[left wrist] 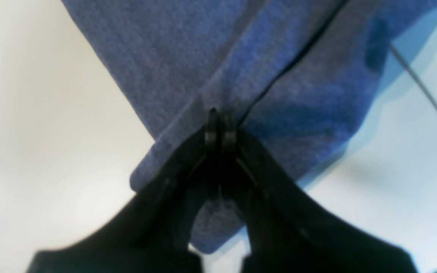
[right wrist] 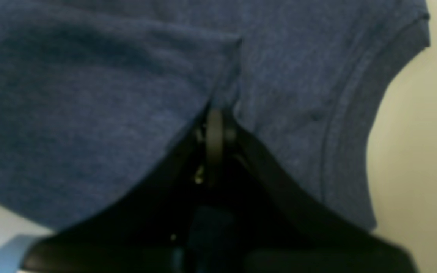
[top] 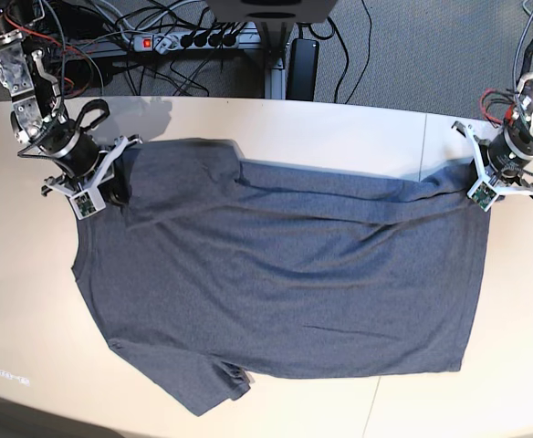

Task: Fold the T-shirt properly
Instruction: 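Drag the folded shirt toward the robot with both grippers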

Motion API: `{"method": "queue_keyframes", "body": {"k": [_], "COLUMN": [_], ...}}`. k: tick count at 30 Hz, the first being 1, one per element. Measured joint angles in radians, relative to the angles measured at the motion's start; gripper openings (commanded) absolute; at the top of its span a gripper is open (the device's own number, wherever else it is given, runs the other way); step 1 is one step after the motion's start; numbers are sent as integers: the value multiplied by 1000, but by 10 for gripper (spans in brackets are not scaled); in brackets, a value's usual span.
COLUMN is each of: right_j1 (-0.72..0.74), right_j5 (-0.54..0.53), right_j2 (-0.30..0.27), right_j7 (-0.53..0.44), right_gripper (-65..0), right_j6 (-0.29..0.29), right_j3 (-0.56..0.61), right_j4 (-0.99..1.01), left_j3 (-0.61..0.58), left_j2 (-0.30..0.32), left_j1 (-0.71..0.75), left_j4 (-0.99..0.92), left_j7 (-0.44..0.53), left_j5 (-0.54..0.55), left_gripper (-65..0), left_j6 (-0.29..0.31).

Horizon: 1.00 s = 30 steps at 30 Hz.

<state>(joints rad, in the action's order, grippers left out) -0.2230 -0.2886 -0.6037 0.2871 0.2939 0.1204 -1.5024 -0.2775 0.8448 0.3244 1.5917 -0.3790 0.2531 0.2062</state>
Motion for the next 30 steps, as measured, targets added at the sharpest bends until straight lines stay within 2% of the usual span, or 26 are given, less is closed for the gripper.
{"method": "queue_keyframes", "body": {"k": [6,12,16,18,24,30], "right_j1": [-82,-141,-152,-152,-158,-156], "right_j5": [-10,-18,-22,-22,-21,-18], "right_j2": [0,-3,-31,-51,-127,-143], "right_j7": [12,17,17,18,34,40], "right_gripper": [-650,-650,-650,-650,-650,-650], "right_j6": [9,13,14,16,17,19], "right_j3": [-68,-90,-89,-89,-88,-116], "right_j4": [-51,-91,-98,-98,-97,-96], "left_j3": [57,63,61,62,62,62], "left_j2": [0,0,0,0,0,0], "left_j1": [97,190,215,212,212,212], "left_j4": [56,158,189,189,189,188], "left_j7": [-4,-23,-25,-25,-25,-3], "left_j5": [-15,-47,-66,-81,-133,-134], "left_gripper": [-650,-650,-650,-650,-650,-650], "left_j6": [-7,-11,-16,-45,-48,-48]}}
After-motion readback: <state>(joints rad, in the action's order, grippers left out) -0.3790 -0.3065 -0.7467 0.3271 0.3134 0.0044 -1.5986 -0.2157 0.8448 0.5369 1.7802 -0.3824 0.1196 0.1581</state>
